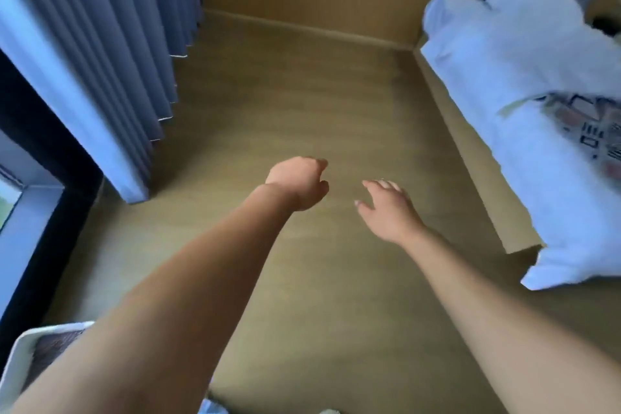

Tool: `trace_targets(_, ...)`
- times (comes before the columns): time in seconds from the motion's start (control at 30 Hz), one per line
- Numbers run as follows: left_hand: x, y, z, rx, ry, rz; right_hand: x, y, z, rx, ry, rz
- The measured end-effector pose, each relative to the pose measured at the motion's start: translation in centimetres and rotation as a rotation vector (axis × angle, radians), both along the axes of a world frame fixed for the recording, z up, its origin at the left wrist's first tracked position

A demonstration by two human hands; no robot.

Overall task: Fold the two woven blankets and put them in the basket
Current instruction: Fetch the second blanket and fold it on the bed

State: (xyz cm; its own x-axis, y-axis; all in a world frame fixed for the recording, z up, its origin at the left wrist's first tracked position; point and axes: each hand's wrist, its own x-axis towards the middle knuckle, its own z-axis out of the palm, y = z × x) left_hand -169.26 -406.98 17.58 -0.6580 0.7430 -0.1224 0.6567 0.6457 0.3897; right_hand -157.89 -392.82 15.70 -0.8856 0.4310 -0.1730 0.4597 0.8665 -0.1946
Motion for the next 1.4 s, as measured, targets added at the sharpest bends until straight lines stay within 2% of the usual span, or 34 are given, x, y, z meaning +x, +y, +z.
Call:
trace_targets(0.23,10.9,20.6,4.6,-0.029,0.001,-0.290,13.0,17.3,5.4,0.057,0.053,-0.280)
trace_targets(0.43,13.3,32.9,5.4,-0.082,0.024,-0.430,18.1,27.4,6.5,0.014,0.095,-0.444)
trace_targets(0.67,10.8,48.0,5.8,-0.076,0.001,-0.526,17.9,39.0,7.1,-0.029,0.079,-0.597)
trace_targets(1.03,9.0,70.7,5.1,-0.154,0.118,-0.760,14.9,58.1,7.1,-0.028,0.143,-0.705)
trace_targets(1.4,3.7,91.8,2.8,-0.238,0.121,-0.675,9.2,81.4,5.3,-0.089,0.158,-0.607)
